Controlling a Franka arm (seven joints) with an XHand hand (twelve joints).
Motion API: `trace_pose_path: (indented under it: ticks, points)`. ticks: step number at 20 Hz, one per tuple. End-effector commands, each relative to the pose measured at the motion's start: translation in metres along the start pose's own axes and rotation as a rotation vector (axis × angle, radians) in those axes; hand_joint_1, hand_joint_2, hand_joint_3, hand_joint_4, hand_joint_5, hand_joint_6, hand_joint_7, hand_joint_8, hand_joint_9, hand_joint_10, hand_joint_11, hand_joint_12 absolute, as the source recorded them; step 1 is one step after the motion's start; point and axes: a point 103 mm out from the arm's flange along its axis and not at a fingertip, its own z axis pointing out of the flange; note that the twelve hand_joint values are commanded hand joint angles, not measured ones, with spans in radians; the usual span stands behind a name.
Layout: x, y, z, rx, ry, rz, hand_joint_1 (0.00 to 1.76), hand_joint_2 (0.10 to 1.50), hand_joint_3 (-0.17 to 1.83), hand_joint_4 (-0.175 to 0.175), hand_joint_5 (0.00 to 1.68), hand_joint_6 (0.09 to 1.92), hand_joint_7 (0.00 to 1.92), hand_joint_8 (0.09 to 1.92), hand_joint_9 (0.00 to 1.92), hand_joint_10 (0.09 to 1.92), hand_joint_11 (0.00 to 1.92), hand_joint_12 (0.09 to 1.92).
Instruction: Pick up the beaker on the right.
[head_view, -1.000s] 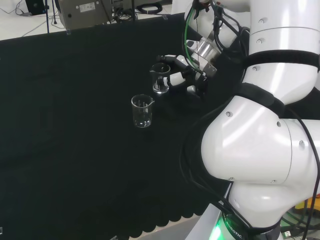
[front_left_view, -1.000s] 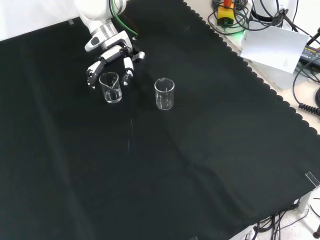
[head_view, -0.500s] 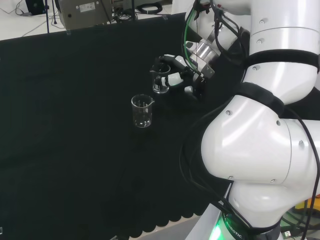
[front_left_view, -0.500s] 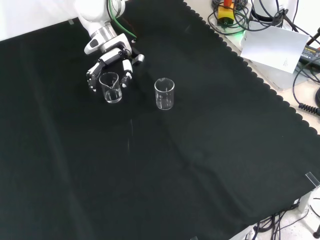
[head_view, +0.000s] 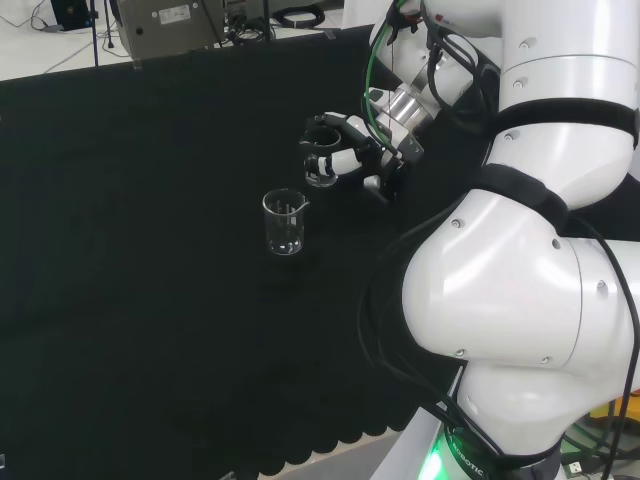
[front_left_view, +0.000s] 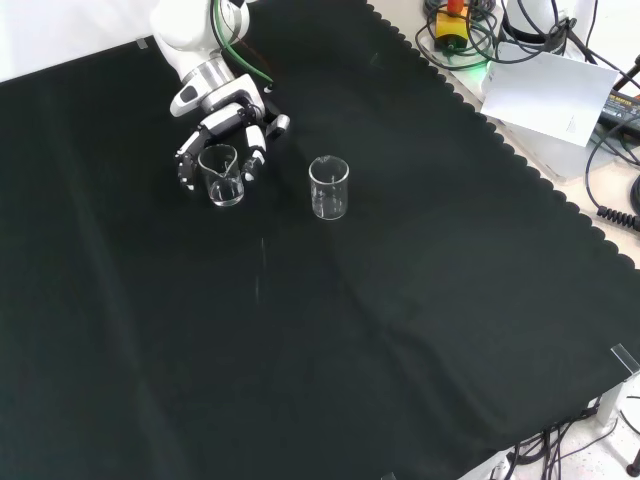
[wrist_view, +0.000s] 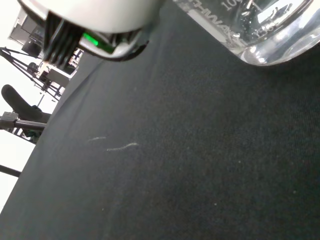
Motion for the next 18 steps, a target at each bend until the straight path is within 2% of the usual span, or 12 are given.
trace_pose_path:
  ticks: [1, 6, 8, 9, 10, 11, 12, 13, 15, 17, 18]
  points:
    - [0.003, 0.002, 0.002, -0.020, 0.012, 0.002, 1.00, 0.50, 0.68, -0.032, 0.33, 0.78, 0.35, 0.78, 0.55, 0.60, 0.20, 1.34]
    - [0.003, 0.003, 0.003, -0.040, 0.000, 0.035, 1.07, 0.53, 0.71, -0.026, 0.45, 0.93, 0.43, 0.77, 0.62, 0.58, 0.27, 1.31]
    - [0.004, 0.003, 0.002, -0.072, -0.021, 0.054, 1.22, 0.59, 0.77, -0.059, 0.57, 1.03, 0.52, 0.78, 0.74, 0.57, 0.49, 1.22]
    - [0.005, 0.002, 0.000, -0.107, -0.045, 0.066, 1.27, 0.62, 0.79, -0.078, 0.63, 1.05, 0.58, 0.79, 0.81, 0.56, 0.61, 1.16]
    - [0.006, 0.001, -0.001, -0.141, -0.058, 0.079, 1.24, 0.72, 0.69, -0.116, 0.76, 1.08, 0.68, 0.82, 0.89, 0.57, 0.73, 1.09]
    - [0.007, 0.000, -0.003, -0.179, -0.075, 0.089, 1.28, 0.81, 0.52, -0.115, 0.85, 1.10, 0.79, 0.91, 1.02, 0.60, 0.86, 1.01]
    - [0.007, 0.000, -0.005, -0.202, -0.079, 0.095, 1.33, 0.87, 0.40, -0.109, 0.92, 1.09, 0.88, 0.96, 1.13, 0.60, 0.95, 0.95]
    - [0.009, -0.002, -0.007, -0.232, -0.088, 0.094, 1.36, 0.87, 0.37, -0.104, 0.98, 1.04, 0.97, 0.94, 1.22, 0.55, 1.03, 0.89]
    - [0.014, -0.003, -0.013, -0.272, -0.100, 0.078, 1.40, 0.75, 0.49, -0.124, 1.10, 0.88, 1.17, 0.80, 1.41, 0.33, 1.15, 0.80]
    - [0.026, -0.002, -0.025, -0.293, -0.123, 0.038, 1.42, 0.67, 0.58, -0.141, 1.16, 0.79, 1.26, 0.71, 1.53, 0.16, 1.21, 0.75]
    - [0.033, -0.001, -0.030, -0.294, -0.139, 0.021, 1.42, 0.72, 0.48, -0.155, 1.20, 0.70, 1.24, 0.70, 1.54, 0.11, 1.22, 0.73]
